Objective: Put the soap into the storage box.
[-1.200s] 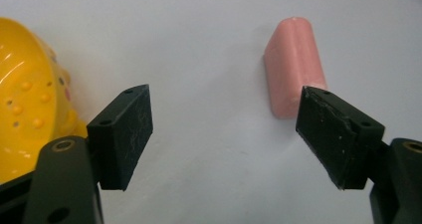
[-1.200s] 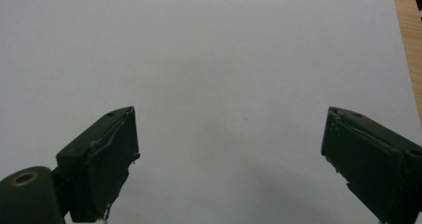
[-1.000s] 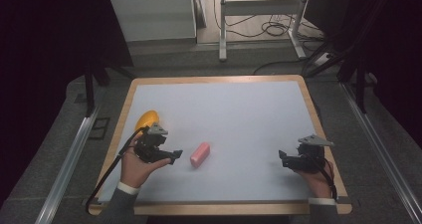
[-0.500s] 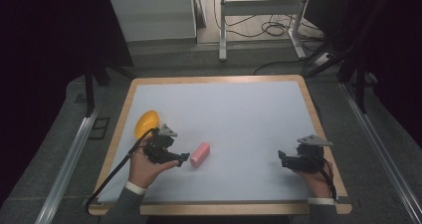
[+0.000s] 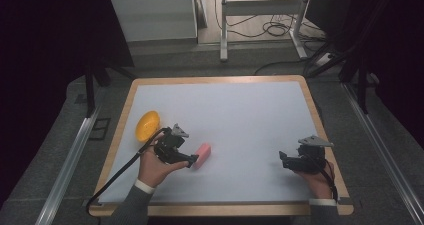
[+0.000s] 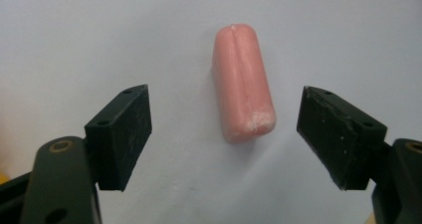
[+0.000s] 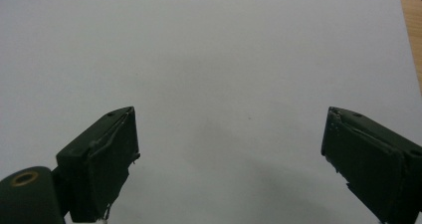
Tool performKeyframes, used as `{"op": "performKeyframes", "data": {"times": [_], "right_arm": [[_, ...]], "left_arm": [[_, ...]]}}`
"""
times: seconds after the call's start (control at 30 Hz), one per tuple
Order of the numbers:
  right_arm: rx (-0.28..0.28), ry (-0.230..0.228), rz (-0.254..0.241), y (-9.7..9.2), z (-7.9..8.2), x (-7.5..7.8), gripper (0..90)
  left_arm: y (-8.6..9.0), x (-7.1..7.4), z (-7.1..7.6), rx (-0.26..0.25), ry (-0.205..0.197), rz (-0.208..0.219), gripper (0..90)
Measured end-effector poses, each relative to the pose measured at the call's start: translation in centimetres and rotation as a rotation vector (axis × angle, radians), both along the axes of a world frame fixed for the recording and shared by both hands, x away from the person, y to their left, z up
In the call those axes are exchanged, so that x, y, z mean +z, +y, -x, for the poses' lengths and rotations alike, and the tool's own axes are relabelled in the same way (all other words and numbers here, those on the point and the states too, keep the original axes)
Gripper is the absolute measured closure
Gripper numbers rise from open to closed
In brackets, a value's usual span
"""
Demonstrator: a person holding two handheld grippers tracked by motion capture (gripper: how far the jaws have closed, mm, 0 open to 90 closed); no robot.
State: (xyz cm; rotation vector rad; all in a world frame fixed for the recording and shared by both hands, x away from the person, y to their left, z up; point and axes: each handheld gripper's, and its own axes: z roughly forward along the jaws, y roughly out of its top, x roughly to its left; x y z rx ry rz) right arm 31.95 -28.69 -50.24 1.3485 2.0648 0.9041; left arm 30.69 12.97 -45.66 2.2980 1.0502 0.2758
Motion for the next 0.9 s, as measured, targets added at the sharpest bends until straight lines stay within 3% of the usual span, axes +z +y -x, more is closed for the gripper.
{"op": "performKeyframes", "data": {"times": [0.17, 0.53, 0.9], "right_arm": [[0.000, 0.002, 0.003, 0.1, 0.0, -0.1, 7.6], [0.000, 0.007, 0.006, 0.1, -0.1, -0.2, 7.7], [-0.001, 0.010, 0.007, 0.0, -0.2, -0.3, 7.6]], "left_arm": [[-0.6, -0.2, -0.2, 0.001, 0.004, 0.013, 21.9], [-1.9, -0.4, -0.8, -0.008, 0.013, -0.023, 22.0], [-3.3, -2.5, -2.3, 0.007, 0.075, -0.016, 23.9]]}}
